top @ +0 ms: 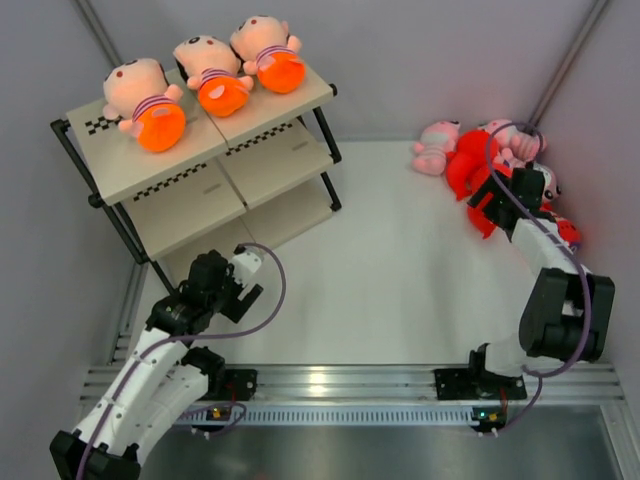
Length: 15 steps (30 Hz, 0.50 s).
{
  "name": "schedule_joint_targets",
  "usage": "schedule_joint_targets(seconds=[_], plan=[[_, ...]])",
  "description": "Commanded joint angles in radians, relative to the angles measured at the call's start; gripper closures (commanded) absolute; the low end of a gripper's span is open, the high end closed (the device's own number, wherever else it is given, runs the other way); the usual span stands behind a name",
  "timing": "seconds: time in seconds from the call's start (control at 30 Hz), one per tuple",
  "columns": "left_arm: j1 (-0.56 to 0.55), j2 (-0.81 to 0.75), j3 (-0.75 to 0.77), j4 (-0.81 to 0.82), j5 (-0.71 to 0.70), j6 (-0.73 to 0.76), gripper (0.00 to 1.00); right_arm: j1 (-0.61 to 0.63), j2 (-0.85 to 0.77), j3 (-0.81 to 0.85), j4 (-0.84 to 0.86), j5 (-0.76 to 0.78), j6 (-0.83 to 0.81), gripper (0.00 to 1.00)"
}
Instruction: Place and organize the stuffed toys onto the shelf
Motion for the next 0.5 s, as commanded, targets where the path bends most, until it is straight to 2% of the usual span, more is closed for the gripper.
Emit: schedule_joint_targets(seconds=[0.0, 0.03, 0.27, 0.33, 0.47], plan=[[0.004, -0.017, 0.036, 0.040, 0.003, 0.005, 0.02, -0.088, 0.124, 0.089, 0.029, -0.120, 0.026, 0.07], [0.004, -0.024, 0.037, 0.040, 0.007, 0.007, 0.02, -0.099, 0.161, 0.097, 0.049, -0.145, 0.010, 0.10], [0.004, -0.002, 0.047, 0.040, 0.004, 0.011, 0.02, -0.117, 0.246, 0.074, 0.127, -0.145, 0.027, 0.11], [0.004, 0.001, 0.050, 0.036, 0.004, 0.011, 0.02, -0.133, 0.278, 0.071, 0.147, -0.172, 0.039, 0.14], [0.004, 0.012, 0.056, 0.033, 0.012, 0.010, 0.02, -0.140, 0.326, 0.059, 0.181, -0.218, 0.038, 0.36]])
